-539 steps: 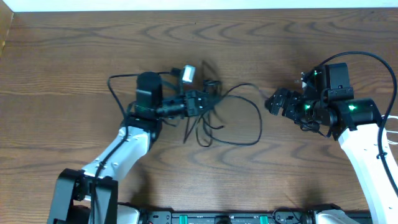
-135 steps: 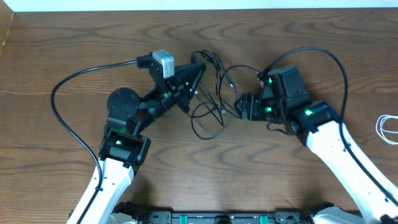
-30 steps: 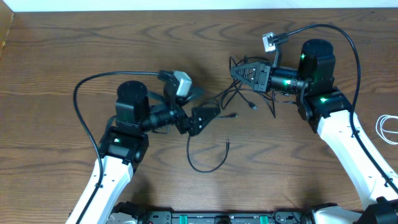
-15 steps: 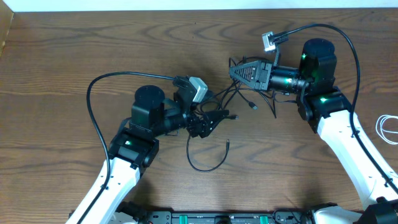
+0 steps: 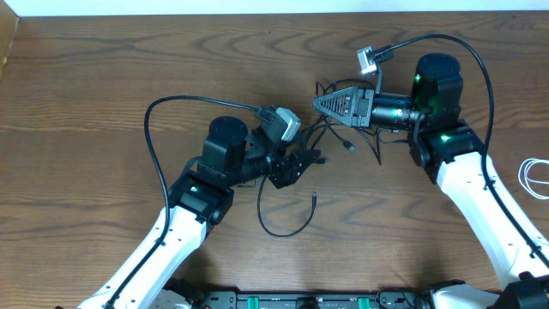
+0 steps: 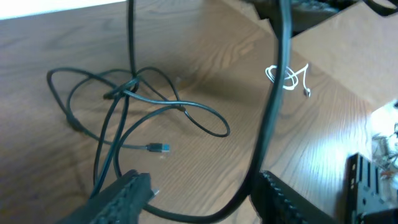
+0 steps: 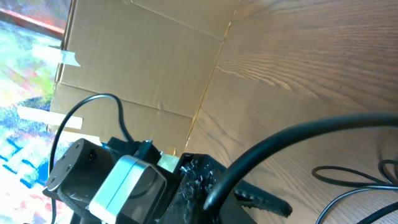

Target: Untangle cables

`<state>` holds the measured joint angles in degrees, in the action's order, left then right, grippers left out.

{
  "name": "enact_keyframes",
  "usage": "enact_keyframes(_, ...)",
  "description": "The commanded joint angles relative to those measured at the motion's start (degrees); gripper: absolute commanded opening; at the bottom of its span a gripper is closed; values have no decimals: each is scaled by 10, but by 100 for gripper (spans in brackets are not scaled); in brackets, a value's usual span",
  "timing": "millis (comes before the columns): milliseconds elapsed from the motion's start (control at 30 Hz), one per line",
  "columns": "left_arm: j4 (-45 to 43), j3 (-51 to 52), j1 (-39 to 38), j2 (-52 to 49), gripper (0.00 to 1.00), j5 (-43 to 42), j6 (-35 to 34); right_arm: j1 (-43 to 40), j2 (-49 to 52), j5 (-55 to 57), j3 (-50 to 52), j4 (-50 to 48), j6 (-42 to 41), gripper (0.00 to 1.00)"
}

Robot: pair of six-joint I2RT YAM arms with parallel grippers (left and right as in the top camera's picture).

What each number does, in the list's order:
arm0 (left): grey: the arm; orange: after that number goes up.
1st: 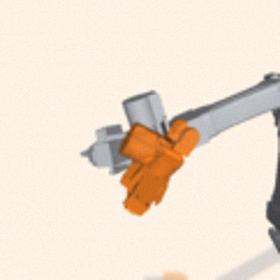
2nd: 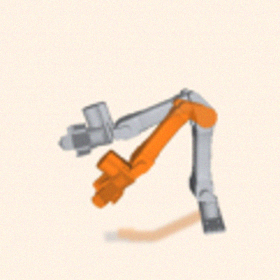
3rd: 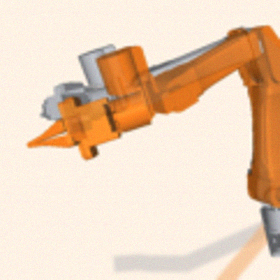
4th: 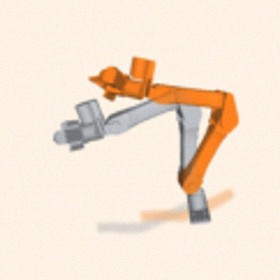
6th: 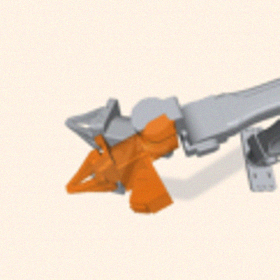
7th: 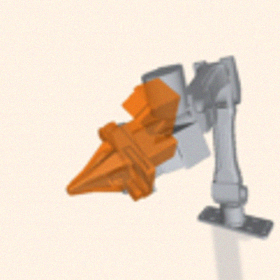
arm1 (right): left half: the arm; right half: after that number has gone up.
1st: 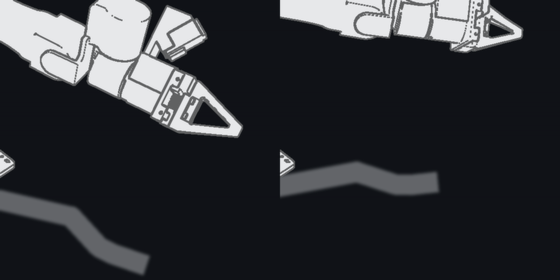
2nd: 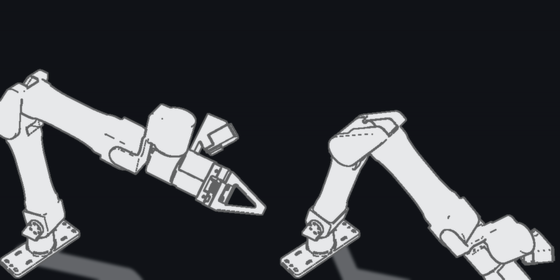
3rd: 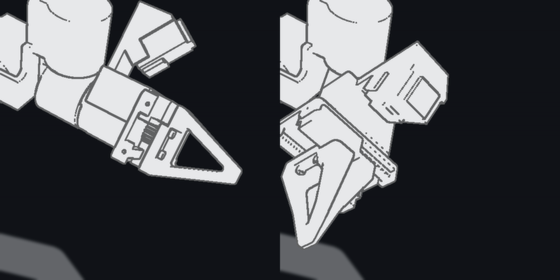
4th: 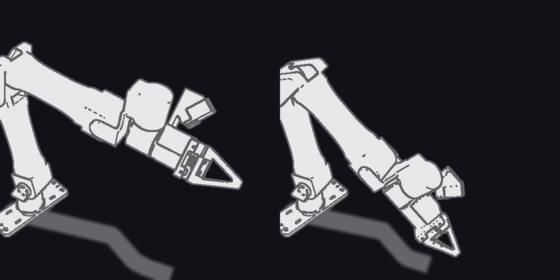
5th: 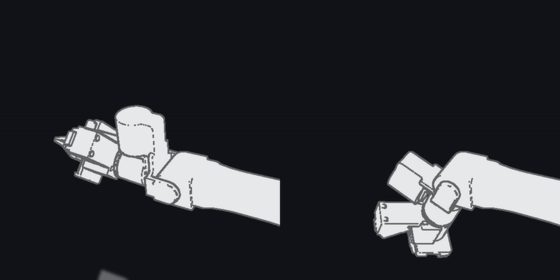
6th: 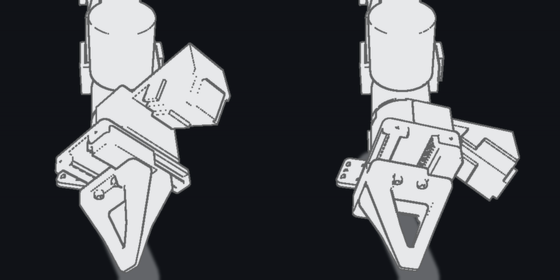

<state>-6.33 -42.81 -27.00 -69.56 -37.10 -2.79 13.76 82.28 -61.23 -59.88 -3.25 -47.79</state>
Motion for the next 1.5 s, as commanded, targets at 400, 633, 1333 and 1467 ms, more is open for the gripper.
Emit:
enact_keyframes(400,-6,-9,-3,1,32,5,9,2,-10,-12,-2,-2,-6,3)
enact_keyframes(633,-6,-9,-3,1,27,5,9,2,-10,-13,-2,-2,-6,2)
enact_keyframes(1333,-62,-9,-3,22,8,-40,-26,2,-10,177,-2,129,131,22)
enact_keyframes(1467,-65,-9,-2,45,8,-40,-27,2,-10,247,-2,168,153,39)
